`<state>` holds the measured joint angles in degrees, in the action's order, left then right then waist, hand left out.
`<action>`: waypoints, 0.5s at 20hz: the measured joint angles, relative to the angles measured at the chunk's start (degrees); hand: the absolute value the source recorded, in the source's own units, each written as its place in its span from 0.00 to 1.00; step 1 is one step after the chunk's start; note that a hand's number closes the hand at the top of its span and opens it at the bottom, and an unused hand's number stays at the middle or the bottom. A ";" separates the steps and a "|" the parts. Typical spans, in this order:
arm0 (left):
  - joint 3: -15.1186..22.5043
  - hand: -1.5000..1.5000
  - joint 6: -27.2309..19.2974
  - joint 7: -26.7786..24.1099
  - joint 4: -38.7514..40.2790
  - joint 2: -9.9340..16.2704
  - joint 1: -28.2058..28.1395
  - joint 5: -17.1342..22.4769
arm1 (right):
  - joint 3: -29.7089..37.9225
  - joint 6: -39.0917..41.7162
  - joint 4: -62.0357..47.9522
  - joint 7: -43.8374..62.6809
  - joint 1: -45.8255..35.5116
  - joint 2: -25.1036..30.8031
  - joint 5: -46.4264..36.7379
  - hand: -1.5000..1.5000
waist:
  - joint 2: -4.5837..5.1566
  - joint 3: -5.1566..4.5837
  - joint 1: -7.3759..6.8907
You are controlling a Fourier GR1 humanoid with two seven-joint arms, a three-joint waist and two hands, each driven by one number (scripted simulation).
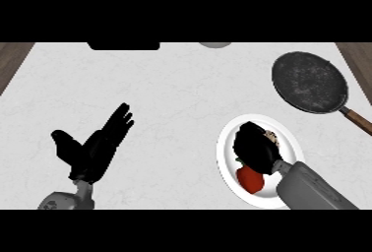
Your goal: Pick the cupcake from the plate and place it in the pan
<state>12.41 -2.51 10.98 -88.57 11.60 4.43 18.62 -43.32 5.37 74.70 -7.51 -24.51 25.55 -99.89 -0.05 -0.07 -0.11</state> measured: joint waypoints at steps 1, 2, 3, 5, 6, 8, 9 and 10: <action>-0.13 0.50 -0.14 -0.09 0.15 -0.02 -0.18 -0.04 | 2.58 1.10 -0.33 2.16 0.86 -1.75 2.02 1.00 | 0.04 0.03 0.42; -0.38 0.50 -0.33 -0.17 0.05 0.07 -0.34 -0.06 | 5.38 2.38 -0.55 4.67 1.85 -3.98 4.30 1.00 | 0.04 0.09 0.88; -0.66 0.50 -0.41 -0.42 -0.08 0.17 -0.67 -0.02 | 8.46 3.39 -0.75 7.31 2.96 -6.17 6.74 1.00 | 0.02 0.14 1.41; -0.91 0.50 -0.66 -0.62 -0.05 0.18 -1.18 -0.04 | 14.59 4.73 -0.91 13.18 4.87 -10.99 11.20 1.00 | 0.02 0.20 2.58; -1.07 0.50 -0.76 -0.69 -0.11 0.22 -1.21 -0.06 | 17.49 5.16 -0.63 16.32 5.34 -13.40 13.00 1.00 | -0.05 0.17 2.86; -1.20 0.50 -0.52 -0.77 -0.23 0.30 -1.39 0.17 | 21.81 4.13 0.87 23.26 5.77 -17.93 15.19 1.00 | -0.17 0.18 2.75; -1.20 0.50 -0.39 -0.58 -0.31 0.32 -1.19 0.27 | 23.23 2.86 1.75 26.63 5.68 -19.55 15.94 1.00 | -0.17 0.18 2.43; -1.06 0.50 -0.32 -0.61 -0.23 0.16 -1.27 0.28 | 24.38 1.75 3.03 29.66 5.29 -20.83 16.83 1.00 | -0.18 0.18 2.10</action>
<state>11.35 -2.83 10.37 -88.80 11.75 3.16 18.90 -18.94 7.11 77.73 22.15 -19.21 4.72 -83.07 -0.23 0.12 1.99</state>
